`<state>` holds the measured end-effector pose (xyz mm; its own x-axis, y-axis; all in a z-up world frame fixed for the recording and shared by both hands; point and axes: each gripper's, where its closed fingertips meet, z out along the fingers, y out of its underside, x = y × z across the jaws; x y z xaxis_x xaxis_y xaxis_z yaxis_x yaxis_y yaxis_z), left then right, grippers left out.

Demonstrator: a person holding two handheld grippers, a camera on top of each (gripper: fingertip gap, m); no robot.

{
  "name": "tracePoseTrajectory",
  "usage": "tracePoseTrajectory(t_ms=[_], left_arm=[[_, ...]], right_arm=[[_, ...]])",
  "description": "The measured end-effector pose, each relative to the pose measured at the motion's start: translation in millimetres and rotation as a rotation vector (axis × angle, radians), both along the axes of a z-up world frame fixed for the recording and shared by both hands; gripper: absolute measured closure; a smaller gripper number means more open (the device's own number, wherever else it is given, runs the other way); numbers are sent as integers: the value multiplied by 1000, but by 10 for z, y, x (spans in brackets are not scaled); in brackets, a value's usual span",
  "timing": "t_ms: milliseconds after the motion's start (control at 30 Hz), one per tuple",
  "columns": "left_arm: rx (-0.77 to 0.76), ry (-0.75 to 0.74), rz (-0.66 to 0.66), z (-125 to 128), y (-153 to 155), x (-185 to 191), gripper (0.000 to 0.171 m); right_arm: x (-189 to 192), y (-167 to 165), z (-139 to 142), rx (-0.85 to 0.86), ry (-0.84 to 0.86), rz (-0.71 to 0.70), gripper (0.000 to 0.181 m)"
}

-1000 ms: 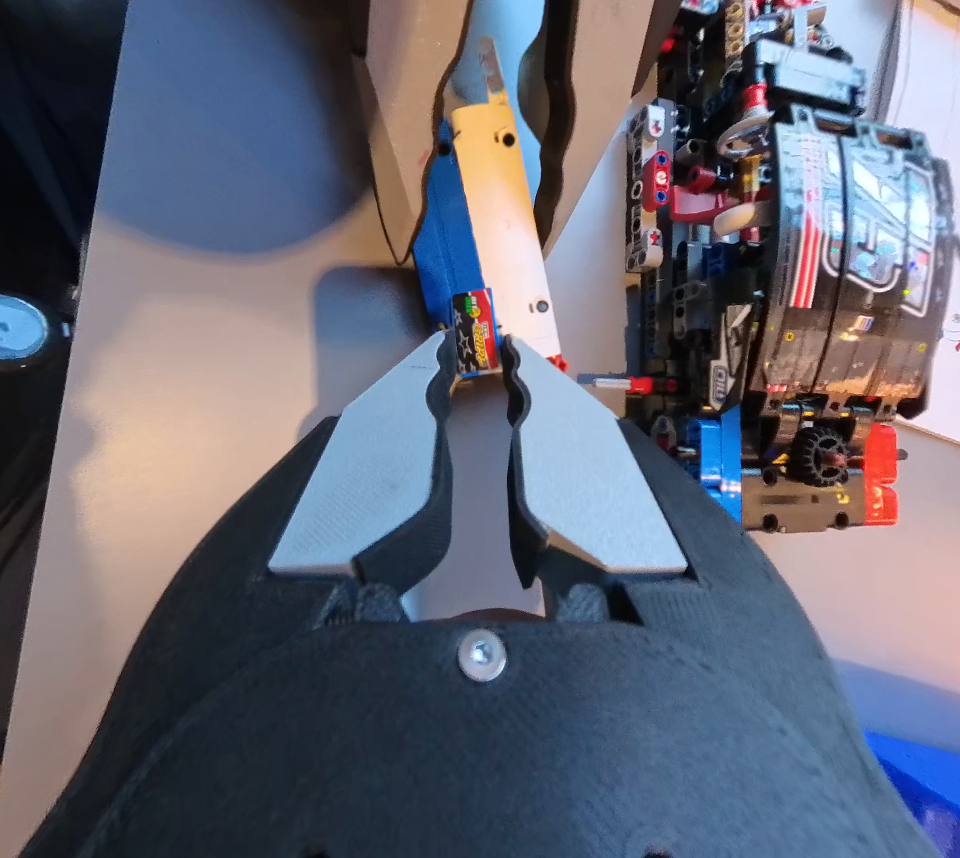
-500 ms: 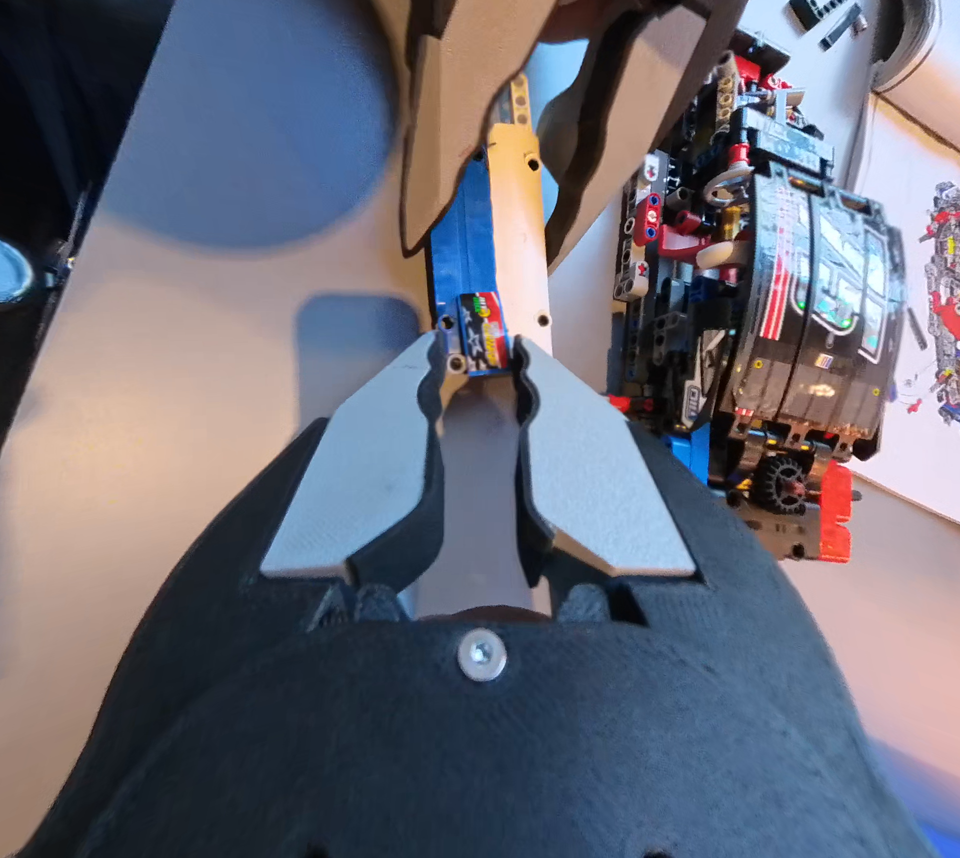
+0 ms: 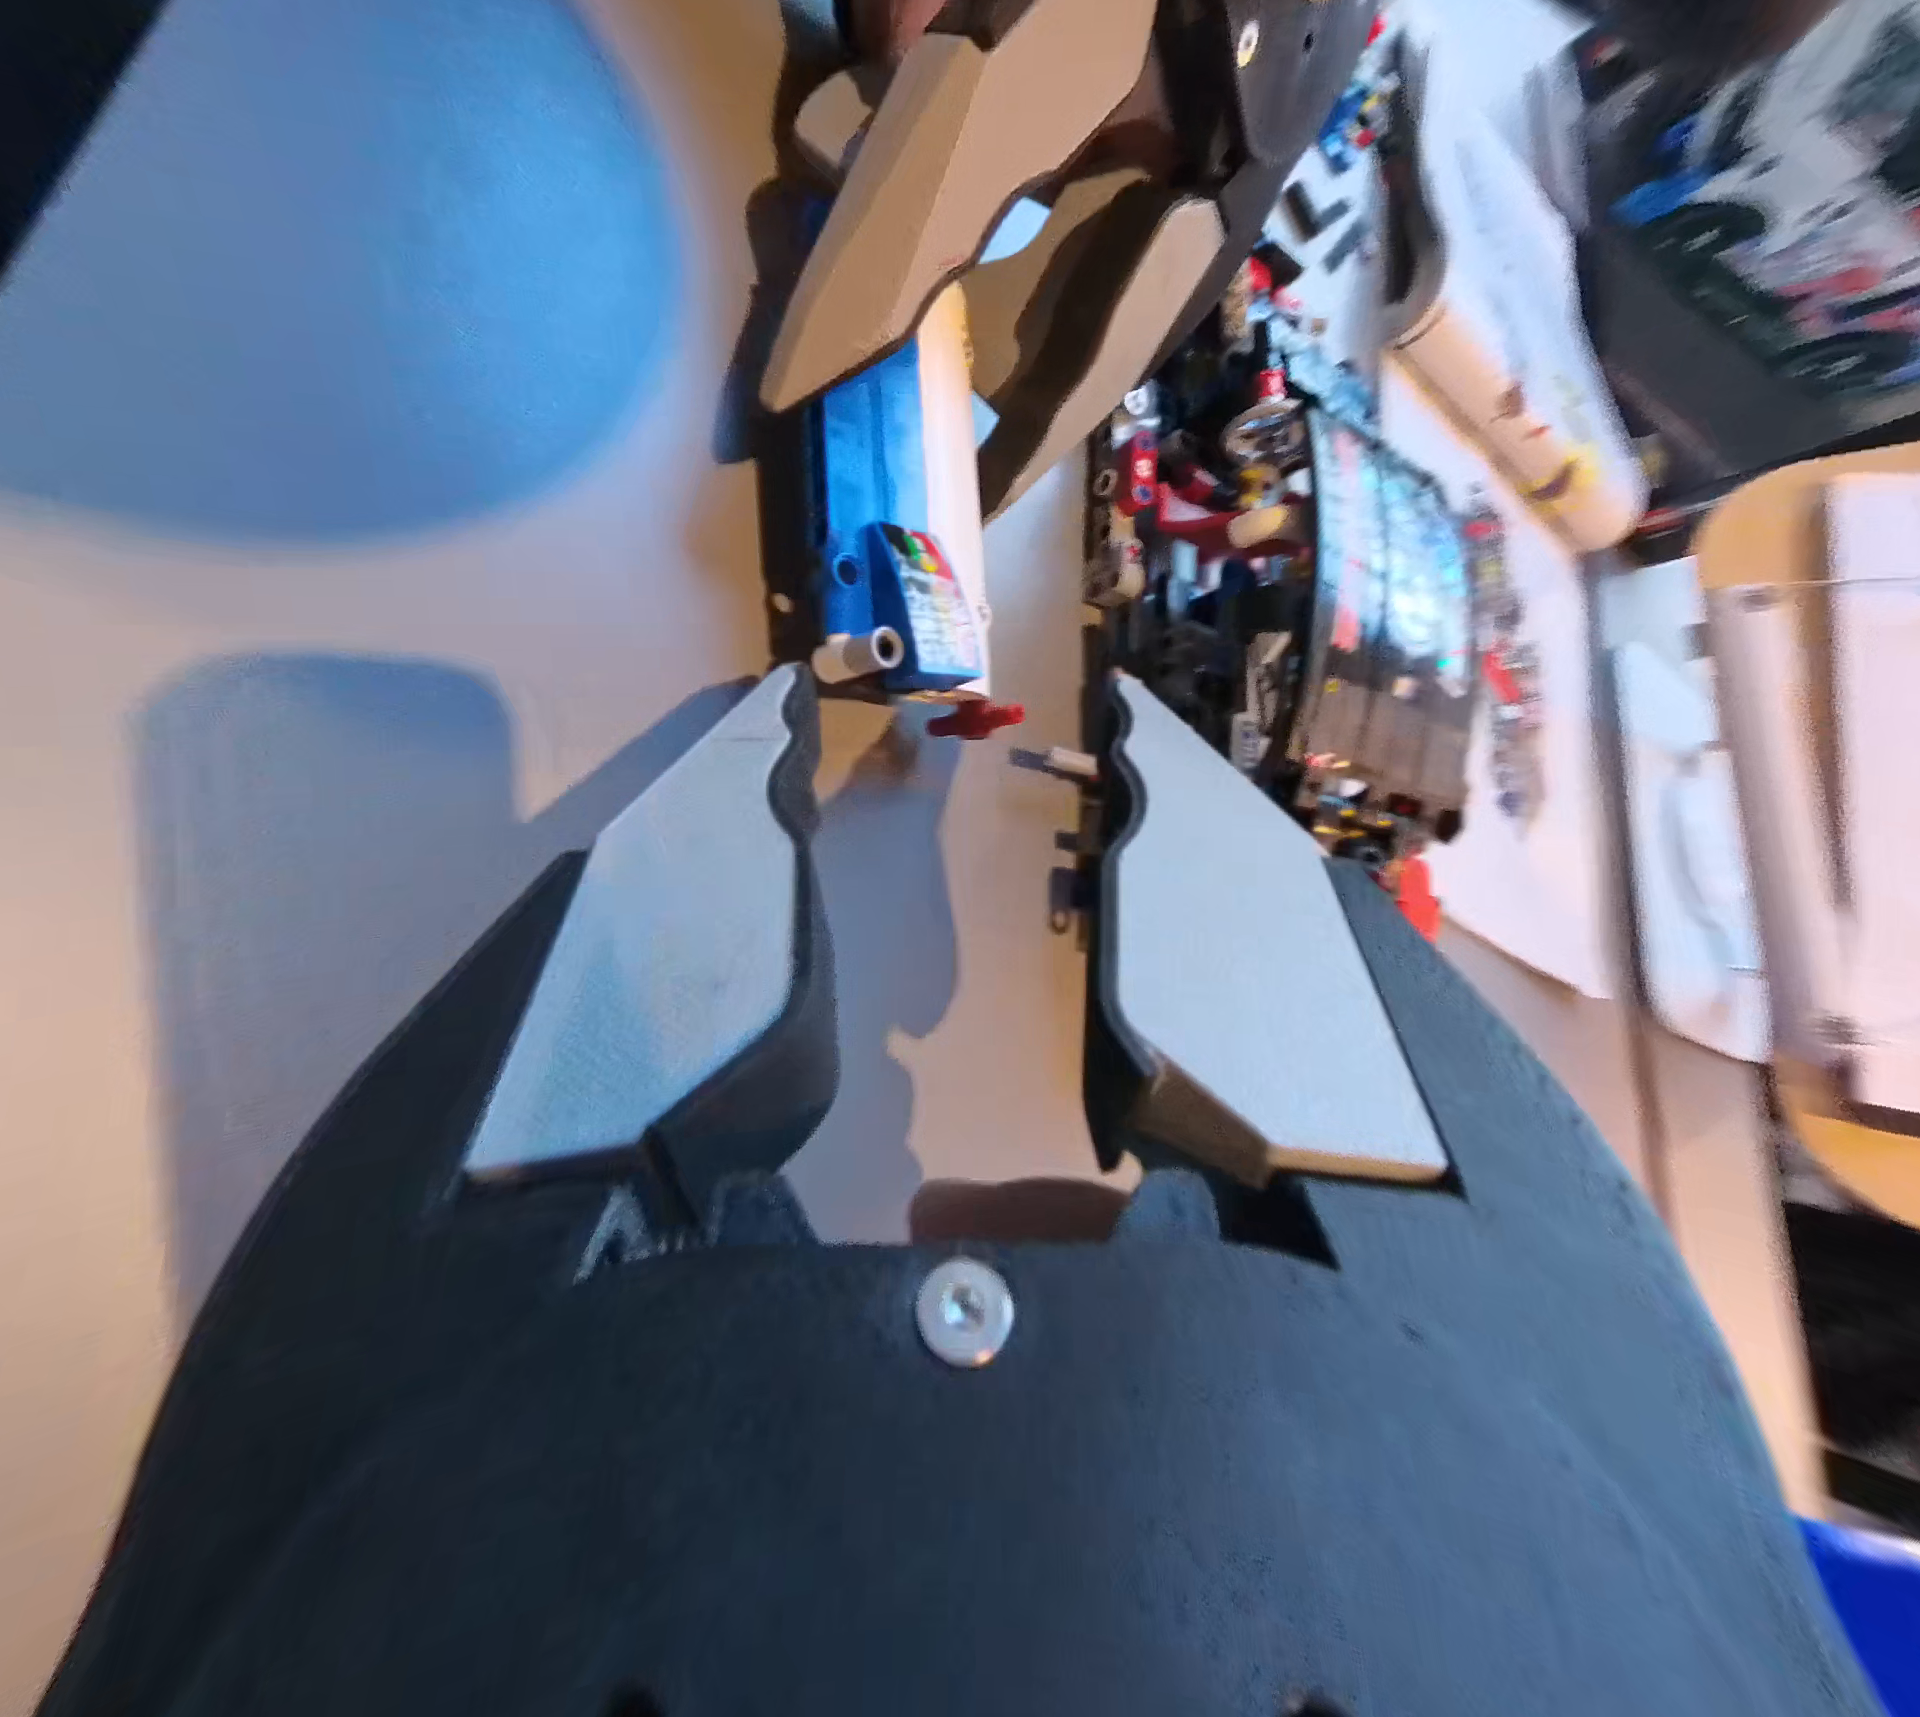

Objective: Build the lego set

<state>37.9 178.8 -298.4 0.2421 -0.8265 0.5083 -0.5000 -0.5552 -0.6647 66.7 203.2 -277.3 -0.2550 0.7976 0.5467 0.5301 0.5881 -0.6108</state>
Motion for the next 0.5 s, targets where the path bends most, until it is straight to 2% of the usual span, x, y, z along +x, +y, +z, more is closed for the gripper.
tracePoseTrajectory(t_ms=[67,300,500], left_arm=[[-34,-14,-4,12,-4,4,119],[-45,-19,-14,14,-13,13,119],[-53,-29,-53,23,-63,19,119]], right_arm=[[-2,-1,41,103,33,3,128],[-11,-28,-28,291,47,29,123],[-73,-54,-82,390,68,60,133]])
